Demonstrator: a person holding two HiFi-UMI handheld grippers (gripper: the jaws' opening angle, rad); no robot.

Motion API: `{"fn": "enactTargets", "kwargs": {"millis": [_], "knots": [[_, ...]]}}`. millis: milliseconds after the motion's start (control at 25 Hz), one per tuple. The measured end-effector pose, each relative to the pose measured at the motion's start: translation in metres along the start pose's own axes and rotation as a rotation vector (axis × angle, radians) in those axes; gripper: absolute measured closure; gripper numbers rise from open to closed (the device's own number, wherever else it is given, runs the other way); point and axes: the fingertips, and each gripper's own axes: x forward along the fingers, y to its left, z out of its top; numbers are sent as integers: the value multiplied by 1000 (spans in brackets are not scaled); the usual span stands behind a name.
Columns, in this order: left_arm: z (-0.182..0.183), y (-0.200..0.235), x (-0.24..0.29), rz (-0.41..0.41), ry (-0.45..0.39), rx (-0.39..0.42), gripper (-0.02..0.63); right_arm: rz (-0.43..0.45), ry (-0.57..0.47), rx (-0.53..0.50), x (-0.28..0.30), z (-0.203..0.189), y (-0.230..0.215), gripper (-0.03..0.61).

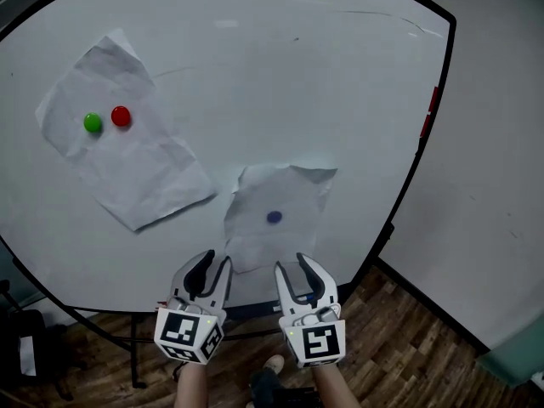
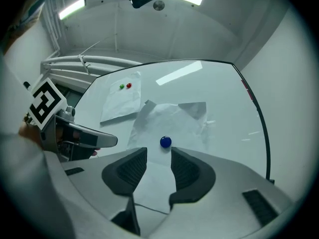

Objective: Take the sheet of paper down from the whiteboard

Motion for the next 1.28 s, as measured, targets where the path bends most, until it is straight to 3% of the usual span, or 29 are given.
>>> {"fn": "enactTargets", "kwargs": {"millis": [240, 600, 800, 960, 1280], "knots": [[-3, 5, 24, -5, 11, 28, 492, 12, -11, -2, 32, -7, -9, 416], [14, 15, 37, 13, -35, 37, 495, -4, -77, -58, 69, 0, -14, 396], [18, 12, 45, -3, -44, 44, 499, -19, -89, -151, 80, 2, -13, 394], [20, 8, 52, -4, -48, 53, 514, -39, -111, -130, 83, 5, -15, 394], [18, 12, 56, 20, -53, 39, 554, -19, -63, -215, 84, -3, -14, 397]]}}
